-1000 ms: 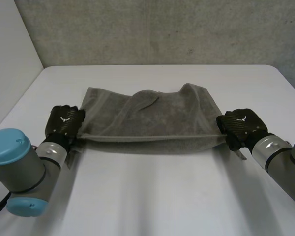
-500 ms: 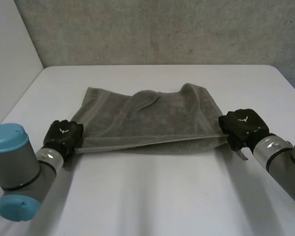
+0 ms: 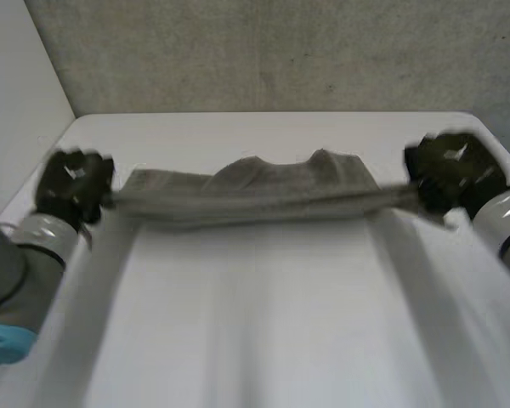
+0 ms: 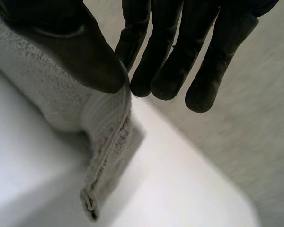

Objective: Fold the towel.

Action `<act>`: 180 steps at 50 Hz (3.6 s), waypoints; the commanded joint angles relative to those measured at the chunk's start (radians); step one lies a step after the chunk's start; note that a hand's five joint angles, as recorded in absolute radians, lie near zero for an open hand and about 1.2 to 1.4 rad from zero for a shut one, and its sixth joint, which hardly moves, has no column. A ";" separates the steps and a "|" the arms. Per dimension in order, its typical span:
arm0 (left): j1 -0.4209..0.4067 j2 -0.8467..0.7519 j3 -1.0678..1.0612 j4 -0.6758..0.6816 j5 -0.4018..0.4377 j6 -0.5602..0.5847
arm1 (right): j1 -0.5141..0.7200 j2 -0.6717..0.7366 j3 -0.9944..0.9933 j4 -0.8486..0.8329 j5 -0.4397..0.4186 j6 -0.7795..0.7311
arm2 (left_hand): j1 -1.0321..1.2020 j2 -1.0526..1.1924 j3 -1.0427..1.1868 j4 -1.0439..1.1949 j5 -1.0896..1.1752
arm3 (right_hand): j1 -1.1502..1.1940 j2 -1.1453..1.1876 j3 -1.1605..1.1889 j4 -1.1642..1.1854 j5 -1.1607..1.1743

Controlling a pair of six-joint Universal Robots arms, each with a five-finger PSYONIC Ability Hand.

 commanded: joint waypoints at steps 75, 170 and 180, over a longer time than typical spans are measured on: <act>0.129 -0.432 0.126 0.090 0.164 -0.010 | 0.153 0.320 -0.048 -0.099 0.004 -0.137 | -0.360 -0.382 -0.376 -0.384 -0.198 | 0.071 0.062 0.056 0.060 0.056; 0.135 -0.331 0.002 0.042 0.177 0.065 | 0.067 0.339 -0.008 0.054 0.046 -0.077 | 0.072 0.049 0.055 0.048 0.234 | -0.721 -0.729 -0.736 -0.732 -0.735; 0.135 -0.331 0.008 0.041 0.177 0.064 | 0.064 0.391 -0.017 0.032 0.035 -0.007 | 0.089 0.067 0.073 0.065 0.251 | -0.663 -0.671 -0.677 -0.673 -0.677</act>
